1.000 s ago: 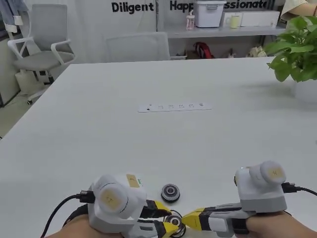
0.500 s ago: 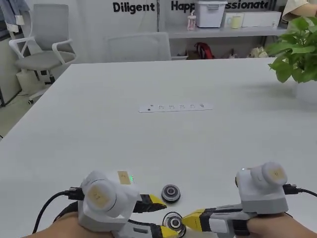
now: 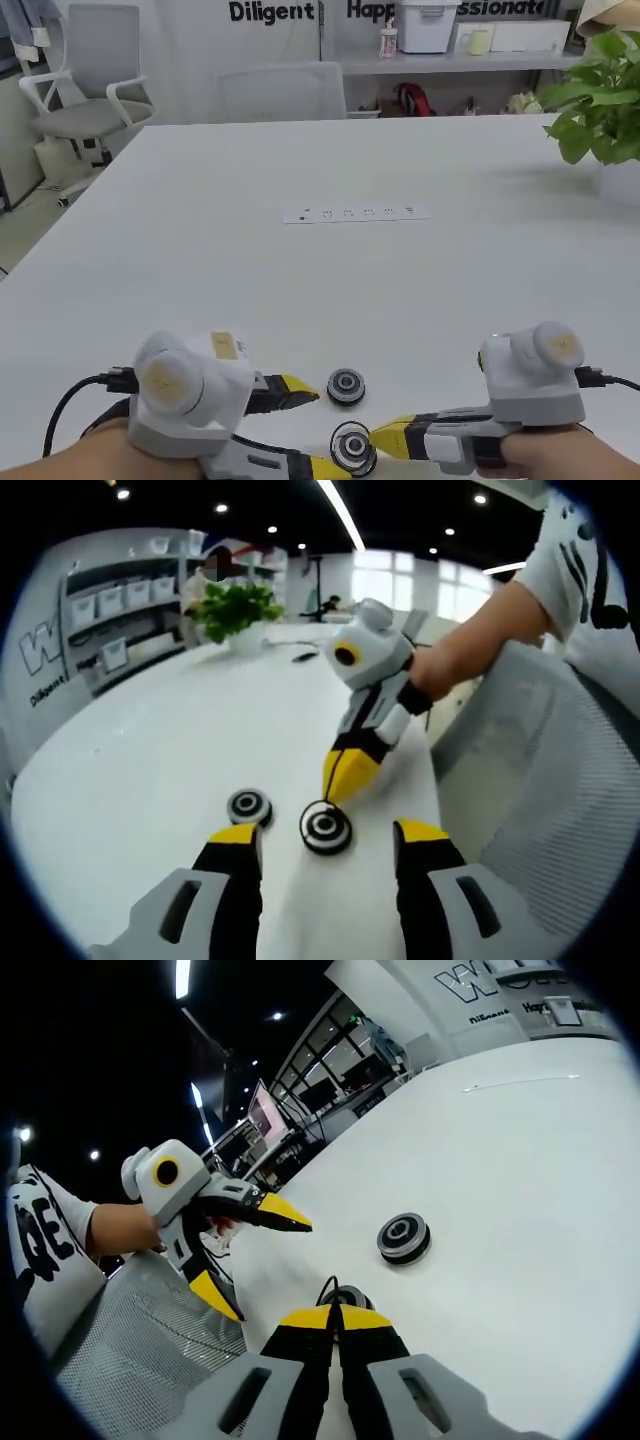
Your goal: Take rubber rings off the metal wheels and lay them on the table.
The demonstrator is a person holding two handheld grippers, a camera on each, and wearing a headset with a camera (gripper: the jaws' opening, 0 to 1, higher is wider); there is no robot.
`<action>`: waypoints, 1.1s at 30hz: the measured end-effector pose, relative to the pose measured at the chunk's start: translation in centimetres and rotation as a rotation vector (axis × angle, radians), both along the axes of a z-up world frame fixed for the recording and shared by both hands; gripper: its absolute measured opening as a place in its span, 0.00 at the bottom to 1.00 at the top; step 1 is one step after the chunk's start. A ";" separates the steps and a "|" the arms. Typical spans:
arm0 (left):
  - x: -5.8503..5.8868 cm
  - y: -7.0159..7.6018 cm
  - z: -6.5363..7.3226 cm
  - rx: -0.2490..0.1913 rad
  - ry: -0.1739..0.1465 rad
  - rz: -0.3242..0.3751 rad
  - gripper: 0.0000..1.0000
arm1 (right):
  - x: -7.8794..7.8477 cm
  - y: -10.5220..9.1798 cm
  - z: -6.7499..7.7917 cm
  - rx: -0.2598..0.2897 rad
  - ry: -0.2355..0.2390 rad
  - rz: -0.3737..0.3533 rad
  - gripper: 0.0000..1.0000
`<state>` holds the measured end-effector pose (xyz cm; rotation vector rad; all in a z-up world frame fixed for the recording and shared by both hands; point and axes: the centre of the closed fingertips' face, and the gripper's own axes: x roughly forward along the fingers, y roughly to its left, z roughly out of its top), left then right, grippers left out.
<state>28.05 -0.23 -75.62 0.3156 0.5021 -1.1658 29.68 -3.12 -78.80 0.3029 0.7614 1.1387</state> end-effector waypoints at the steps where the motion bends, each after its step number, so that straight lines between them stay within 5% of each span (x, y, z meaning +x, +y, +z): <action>1: 0.0 0.1 0.1 0.002 -0.002 -0.001 0.54 | 0.0 0.0 0.0 0.001 0.000 -0.001 0.00; 33: -1.3 3.6 1.5 -0.052 0.021 0.069 0.81 | -0.1 0.7 1.5 0.028 -0.007 0.023 0.00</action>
